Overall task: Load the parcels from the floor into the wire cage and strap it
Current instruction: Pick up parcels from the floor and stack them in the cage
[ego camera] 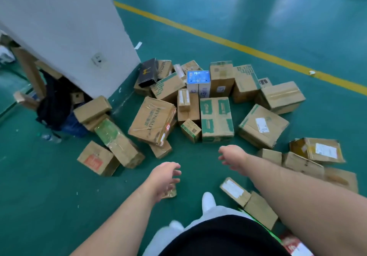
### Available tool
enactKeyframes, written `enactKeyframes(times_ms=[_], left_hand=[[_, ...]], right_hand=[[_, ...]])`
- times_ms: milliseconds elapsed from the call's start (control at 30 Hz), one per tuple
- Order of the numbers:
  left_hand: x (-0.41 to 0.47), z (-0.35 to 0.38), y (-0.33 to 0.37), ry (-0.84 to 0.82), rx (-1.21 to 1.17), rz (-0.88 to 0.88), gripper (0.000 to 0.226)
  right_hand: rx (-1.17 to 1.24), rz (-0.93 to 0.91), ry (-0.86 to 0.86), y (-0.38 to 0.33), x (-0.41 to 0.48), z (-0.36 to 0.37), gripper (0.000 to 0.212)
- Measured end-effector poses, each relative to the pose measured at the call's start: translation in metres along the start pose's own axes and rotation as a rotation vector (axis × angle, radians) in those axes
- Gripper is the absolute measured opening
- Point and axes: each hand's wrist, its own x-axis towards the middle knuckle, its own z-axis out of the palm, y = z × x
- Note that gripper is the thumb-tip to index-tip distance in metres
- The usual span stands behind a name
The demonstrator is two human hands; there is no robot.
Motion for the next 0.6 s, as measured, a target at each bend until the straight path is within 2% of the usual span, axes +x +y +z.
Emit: enactKeyframes(times_ms=[133,267,333,400,600], left_hand=[[0.028,0.000,0.013,-0.039,0.113,-0.059,0.026],[0.061,-0.016,0.037,-0.066,0.265,-0.109,0.026],[0.079,-0.022,0.062,-0.092,0.292,-0.096,0.016],[0.098,-0.024,0.094,-0.117,0.292,-0.099,0.015],[0.148,-0.011,0.168,-0.103,0.363,-0.021,0.025]], right_hand=[[0.046,0.076,0.011,0.002,0.018,0.004,0.017],[0.022,0.115,-0.018,-0.003,0.027,0.016,0.037],[0.073,0.132,-0.033,-0.015,0.025,0.017,0.040],[0.184,0.171,-0.049,-0.033,0.023,0.015,0.039],[0.308,0.187,0.098,-0.064,0.031,-0.005,0.038]])
